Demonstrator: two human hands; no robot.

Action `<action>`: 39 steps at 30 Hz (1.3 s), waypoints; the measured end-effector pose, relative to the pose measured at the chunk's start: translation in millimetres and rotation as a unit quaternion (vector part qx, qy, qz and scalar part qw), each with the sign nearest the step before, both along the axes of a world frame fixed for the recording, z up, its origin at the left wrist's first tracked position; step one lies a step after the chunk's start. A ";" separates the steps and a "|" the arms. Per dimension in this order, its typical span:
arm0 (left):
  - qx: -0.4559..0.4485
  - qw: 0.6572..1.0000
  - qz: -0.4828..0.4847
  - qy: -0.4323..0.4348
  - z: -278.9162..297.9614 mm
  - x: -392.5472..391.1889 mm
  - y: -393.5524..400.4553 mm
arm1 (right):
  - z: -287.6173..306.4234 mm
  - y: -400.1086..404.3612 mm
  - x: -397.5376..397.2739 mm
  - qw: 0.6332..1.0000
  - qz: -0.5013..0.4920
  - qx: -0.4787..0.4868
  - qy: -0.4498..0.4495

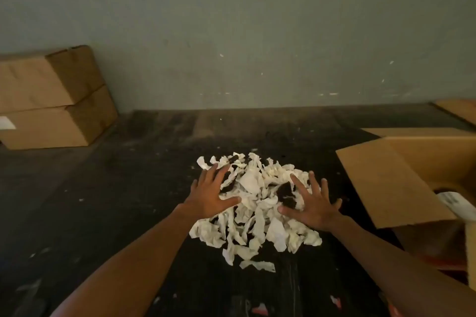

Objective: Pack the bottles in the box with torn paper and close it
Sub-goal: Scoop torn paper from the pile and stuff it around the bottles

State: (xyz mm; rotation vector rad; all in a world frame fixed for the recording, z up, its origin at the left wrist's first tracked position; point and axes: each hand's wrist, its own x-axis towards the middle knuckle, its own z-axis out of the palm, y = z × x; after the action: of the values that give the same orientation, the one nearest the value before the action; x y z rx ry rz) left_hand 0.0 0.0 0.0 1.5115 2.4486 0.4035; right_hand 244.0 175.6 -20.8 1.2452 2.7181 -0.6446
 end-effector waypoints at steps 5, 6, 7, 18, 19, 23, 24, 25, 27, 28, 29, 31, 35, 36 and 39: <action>-0.099 0.994 -0.019 0.042 -46.7 -15.9 41.6 | -40.8 35.4 -28.7 0.999 0.037 0.015 -0.016; -0.124 0.991 -0.025 0.039 -56.4 -18.7 50.2 | -49.9 41.7 -36.8 0.998 0.050 0.016 -0.021; -0.150 0.988 -0.027 0.033 -65.9 -22.8 57.9 | -57.7 47.5 -43.9 0.997 0.064 0.021 -0.026; -0.242 0.965 0.000 0.100 -132.3 -39.8 78.2 | -140.6 55.4 -60.9 0.982 0.160 0.081 -0.051; -0.202 0.973 0.013 0.109 -136.6 -39.1 74.6 | -143.6 54.0 -59.2 0.982 0.161 0.090 -0.025; -0.092 0.991 0.093 0.042 -154.2 -31.2 60.5 | -152.5 56.0 -57.4 0.975 0.182 0.127 0.026; -0.081 0.989 0.122 0.007 -155.6 -27.9 58.5 | -153.1 55.7 -57.9 0.972 0.192 0.136 0.028; -0.066 0.984 0.160 -0.048 -156.0 -25.3 57.9 | -152.9 55.5 -58.0 0.970 0.197 0.137 0.030; -0.032 0.968 0.210 -0.134 -151.1 -23.9 58.5 | -147.9 56.2 -57.5 0.972 0.195 0.122 0.034; -0.034 0.971 0.198 -0.132 -146.4 -24.9 59.1 | -146.1 57.5 -57.3 0.973 0.193 0.119 0.040; -0.044 0.977 0.177 -0.112 -141.4 -27.2 59.7 | -143.6 60.0 -58.2 0.973 0.194 0.112 0.049; -0.049 0.982 0.157 -0.092 -125.3 -30.9 62.0 | -134.2 65.5 -62.9 0.975 0.185 0.099 0.078; -0.038 0.990 0.127 -0.043 -83.4 -36.5 63.1 | -98.2 64.7 -75.5 0.986 0.108 0.059 0.116; -0.030 0.991 0.123 -0.036 -73.0 -38.5 61.1 | -87.0 63.4 -77.6 0.987 0.094 0.053 0.121; 0.013 0.992 0.122 -0.020 -42.8 -42.9 49.4 | -52.2 58.5 -79.8 0.988 0.041 0.024 0.144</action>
State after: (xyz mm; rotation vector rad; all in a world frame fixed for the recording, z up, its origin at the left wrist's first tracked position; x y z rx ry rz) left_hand -42.9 49.4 -42.8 1.2042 2.6127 0.5079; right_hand 164.1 234.1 -73.1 1.1203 3.0167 -0.8110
